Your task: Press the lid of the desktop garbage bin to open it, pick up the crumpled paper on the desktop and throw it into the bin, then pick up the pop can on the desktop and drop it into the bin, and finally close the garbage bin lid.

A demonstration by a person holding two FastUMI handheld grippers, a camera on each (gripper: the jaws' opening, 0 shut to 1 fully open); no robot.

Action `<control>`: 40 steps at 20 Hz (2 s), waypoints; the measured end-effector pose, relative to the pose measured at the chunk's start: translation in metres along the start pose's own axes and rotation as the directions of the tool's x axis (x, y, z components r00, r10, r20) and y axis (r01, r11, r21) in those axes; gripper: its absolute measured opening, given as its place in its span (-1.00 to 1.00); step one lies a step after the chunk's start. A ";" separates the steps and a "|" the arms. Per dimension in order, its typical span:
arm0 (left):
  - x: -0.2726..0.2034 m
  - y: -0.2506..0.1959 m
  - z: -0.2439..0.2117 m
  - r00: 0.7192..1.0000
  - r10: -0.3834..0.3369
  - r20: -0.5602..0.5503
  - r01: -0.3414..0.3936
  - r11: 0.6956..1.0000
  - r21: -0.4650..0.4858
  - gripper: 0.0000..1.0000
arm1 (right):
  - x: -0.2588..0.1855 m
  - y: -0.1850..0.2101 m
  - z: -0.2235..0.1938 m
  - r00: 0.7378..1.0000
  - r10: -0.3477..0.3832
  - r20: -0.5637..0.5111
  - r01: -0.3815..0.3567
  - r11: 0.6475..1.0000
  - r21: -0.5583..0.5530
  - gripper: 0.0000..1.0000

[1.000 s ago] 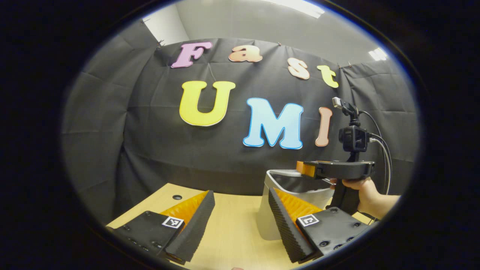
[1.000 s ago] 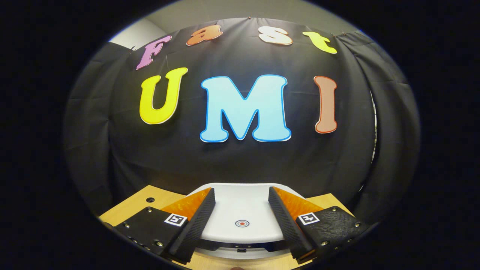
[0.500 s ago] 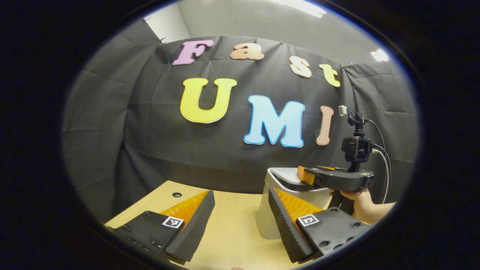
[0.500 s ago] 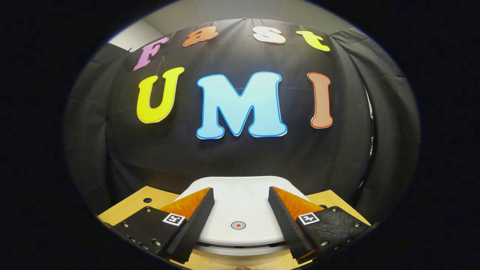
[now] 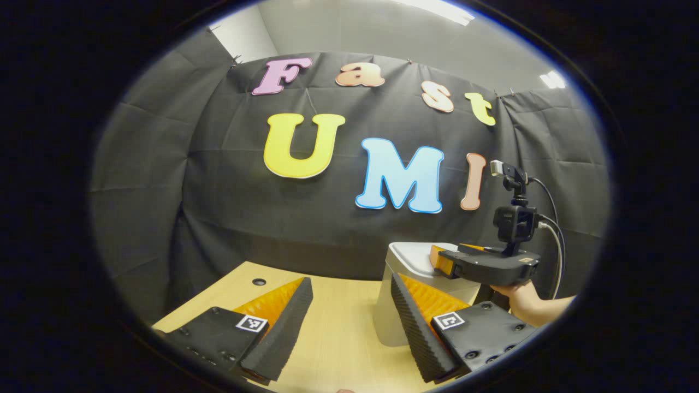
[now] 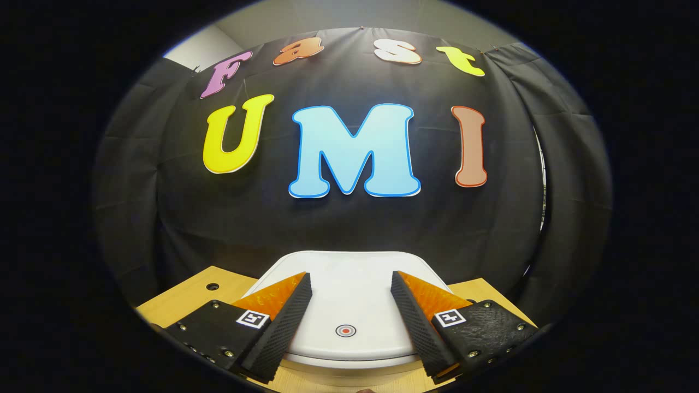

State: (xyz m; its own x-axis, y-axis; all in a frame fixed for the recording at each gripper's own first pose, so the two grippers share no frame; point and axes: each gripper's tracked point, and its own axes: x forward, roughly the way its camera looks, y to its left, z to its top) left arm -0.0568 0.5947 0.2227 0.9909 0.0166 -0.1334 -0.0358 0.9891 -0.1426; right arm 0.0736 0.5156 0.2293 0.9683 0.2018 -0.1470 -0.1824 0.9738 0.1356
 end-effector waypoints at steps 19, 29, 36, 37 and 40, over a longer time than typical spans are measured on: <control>-0.017 0.005 -0.001 1.000 0.013 -0.008 -0.013 1.000 0.006 0.92 | 0.000 -0.001 -0.007 0.997 -0.007 0.073 0.006 1.000 0.018 0.92; -0.028 -0.010 0.000 0.994 0.105 0.009 -0.105 0.994 0.029 0.92 | -0.029 -0.002 -0.007 0.998 0.062 0.022 -0.063 0.998 0.010 0.89; -0.035 -0.034 -0.010 0.985 0.170 0.029 -0.171 0.985 0.036 0.90 | -0.076 -0.016 -0.011 0.993 0.110 -0.038 -0.112 0.992 -0.057 0.89; -0.036 -0.037 -0.010 0.984 0.176 0.031 -0.177 0.983 0.042 0.91 | -0.085 -0.018 -0.009 0.993 0.117 -0.036 -0.119 0.990 -0.075 0.89; -0.037 -0.043 -0.011 0.981 0.191 0.044 -0.193 0.980 0.054 0.92 | -0.110 -0.021 0.000 0.990 0.136 -0.026 -0.138 0.984 -0.115 0.89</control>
State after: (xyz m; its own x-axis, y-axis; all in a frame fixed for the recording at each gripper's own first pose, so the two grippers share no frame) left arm -0.0933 0.5495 0.2227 0.9706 0.2116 -0.1152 -0.2194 0.9737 -0.0606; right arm -0.0293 0.4733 0.2424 0.9299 0.3345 -0.1527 -0.3323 0.9423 0.0410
